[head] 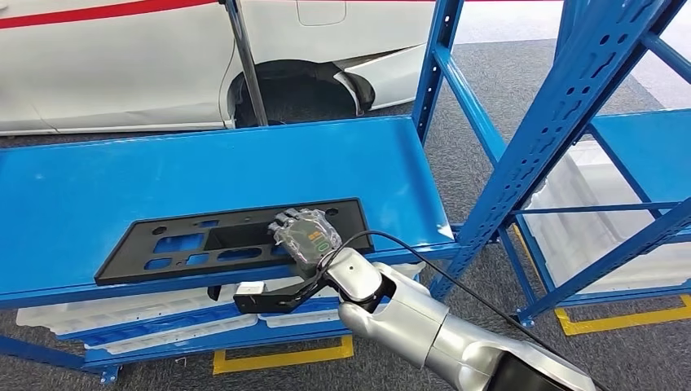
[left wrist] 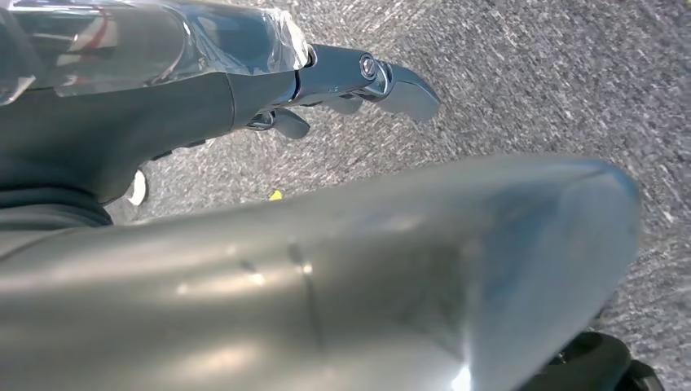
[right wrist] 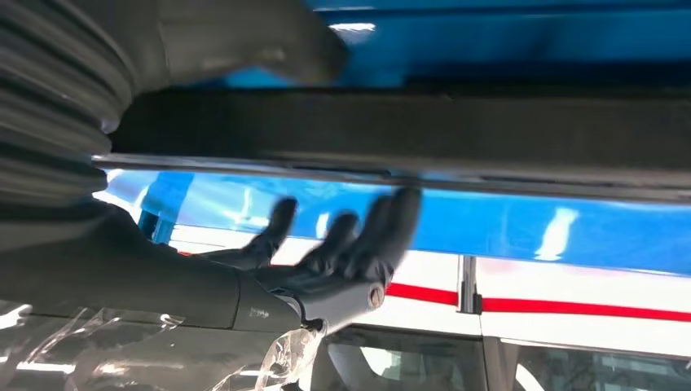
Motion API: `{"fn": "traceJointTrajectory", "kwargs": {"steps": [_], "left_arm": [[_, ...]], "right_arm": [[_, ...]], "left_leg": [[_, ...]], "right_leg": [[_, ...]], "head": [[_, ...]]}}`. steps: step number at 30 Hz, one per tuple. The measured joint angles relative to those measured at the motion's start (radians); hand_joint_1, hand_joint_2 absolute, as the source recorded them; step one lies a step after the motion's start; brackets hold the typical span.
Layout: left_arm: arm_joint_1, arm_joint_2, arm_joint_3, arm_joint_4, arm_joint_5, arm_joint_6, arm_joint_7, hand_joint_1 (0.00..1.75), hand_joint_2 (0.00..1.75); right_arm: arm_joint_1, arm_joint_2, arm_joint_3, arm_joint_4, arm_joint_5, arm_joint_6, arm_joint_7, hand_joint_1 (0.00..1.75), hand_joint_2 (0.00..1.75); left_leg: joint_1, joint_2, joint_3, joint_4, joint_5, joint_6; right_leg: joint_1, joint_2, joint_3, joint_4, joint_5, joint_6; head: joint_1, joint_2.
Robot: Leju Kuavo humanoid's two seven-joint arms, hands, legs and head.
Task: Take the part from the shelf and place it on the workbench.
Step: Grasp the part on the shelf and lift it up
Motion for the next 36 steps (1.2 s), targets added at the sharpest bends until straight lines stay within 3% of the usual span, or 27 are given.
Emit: {"fn": "traceJointTrajectory", "kwargs": {"steps": [25,29,36], "left_arm": [[0.0,0.0,0.0,0.0,-0.001,0.004,-0.007,0.0,0.0],[-0.001,0.0,0.0,0.0,-0.022,0.024,-0.015,0.0,1.75],[-0.002,0.0,-0.001,0.0,-0.054,0.049,-0.045,0.0,1.75]], "right_arm": [[-0.021,-0.003,0.0,0.001,-0.007,-0.009,0.006,1.75,1.75],[-0.021,-0.005,0.0,0.001,-0.005,-0.021,0.006,1.75,1.75],[-0.018,-0.016,0.0,0.001,0.008,-0.034,0.015,1.75,1.75]], "left_leg": [[0.007,0.001,0.003,-0.001,0.001,-0.001],[0.007,0.001,0.003,-0.001,0.001,-0.001],[0.007,0.001,0.003,-0.001,0.001,-0.001]], "right_leg": [[0.006,0.0,0.002,0.001,0.0,-0.001],[0.006,0.0,0.002,0.001,0.0,-0.001],[0.006,0.0,0.002,0.001,0.0,-0.001]], "head": [[0.0,0.0],[0.0,0.0],[0.0,0.0]]}}
